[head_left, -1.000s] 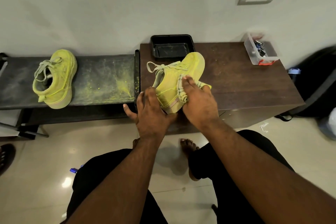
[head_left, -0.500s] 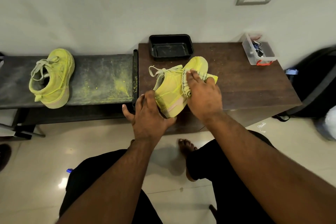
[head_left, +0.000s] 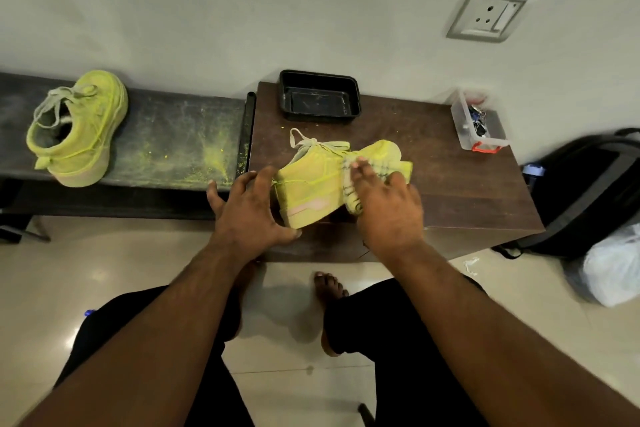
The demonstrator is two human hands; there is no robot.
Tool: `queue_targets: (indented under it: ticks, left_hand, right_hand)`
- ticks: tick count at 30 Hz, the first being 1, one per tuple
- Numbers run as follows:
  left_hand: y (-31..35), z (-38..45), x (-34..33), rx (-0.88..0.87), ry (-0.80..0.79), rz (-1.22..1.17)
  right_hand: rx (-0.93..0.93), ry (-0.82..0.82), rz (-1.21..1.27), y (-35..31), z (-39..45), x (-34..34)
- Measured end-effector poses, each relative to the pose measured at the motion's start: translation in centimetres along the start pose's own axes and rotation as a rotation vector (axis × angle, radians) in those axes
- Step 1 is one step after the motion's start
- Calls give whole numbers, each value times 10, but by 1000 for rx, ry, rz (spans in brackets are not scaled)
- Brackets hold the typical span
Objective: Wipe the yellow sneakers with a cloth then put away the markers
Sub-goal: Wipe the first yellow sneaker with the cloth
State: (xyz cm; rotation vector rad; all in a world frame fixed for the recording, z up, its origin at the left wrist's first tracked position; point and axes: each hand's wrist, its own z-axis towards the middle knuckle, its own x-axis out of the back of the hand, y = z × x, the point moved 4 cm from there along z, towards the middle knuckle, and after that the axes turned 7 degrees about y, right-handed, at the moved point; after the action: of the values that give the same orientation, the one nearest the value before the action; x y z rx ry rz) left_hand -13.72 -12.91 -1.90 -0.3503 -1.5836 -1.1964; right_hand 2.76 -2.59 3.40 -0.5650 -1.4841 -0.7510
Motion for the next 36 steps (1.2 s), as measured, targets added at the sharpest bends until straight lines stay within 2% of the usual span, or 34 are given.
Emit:
queue_targets:
  ticks: [2, 4, 6, 8, 11, 12, 14, 17, 20, 25, 27, 32, 34, 36]
  left_hand:
    - [0, 1, 0, -5, 2, -16]
    - [0, 1, 0, -12, 2, -27]
    - [0, 2, -1, -23, 1, -22]
    - [1, 1, 1, -37, -1, -22]
    - [0, 2, 1, -62, 12, 1]
    - [-1, 2, 2, -65, 16, 19]
    - [-2, 3, 2, -77, 19, 41]
    - [3, 3, 3, -121, 36, 43]
    - [7, 3, 1, -156, 53, 56]
    - [9, 2, -3, -173, 58, 62]
    - [8, 3, -2, -173, 63, 88]
    - [6, 4, -4, -213, 84, 139]
    - [6, 5, -5, -220, 84, 145]
    - [6, 5, -6, -211, 85, 132]
  right_hand:
    - [-90, 33, 15, 11, 7, 2]
    - [-62, 43, 39, -2, 6, 3]
    - [80, 53, 66, -26, -3, 2]
    - [259, 135, 83, -50, -17, -2]
    - [331, 139, 47, -53, -21, -4]
    - [282, 103, 49, -43, -16, -3]
    - [56, 29, 50, -15, -4, -2]
    - [-224, 33, 107, 15, 6, -1]
    - [-183, 52, 187, -1, 5, 2]
    - [146, 85, 249, -58, -8, 4]
    - [113, 100, 207, -49, -2, 2]
    - [-262, 71, 189, 11, 15, -3]
    - [-261, 67, 219, 11, 16, -1]
    - [-150, 75, 271, -7, 11, 4]
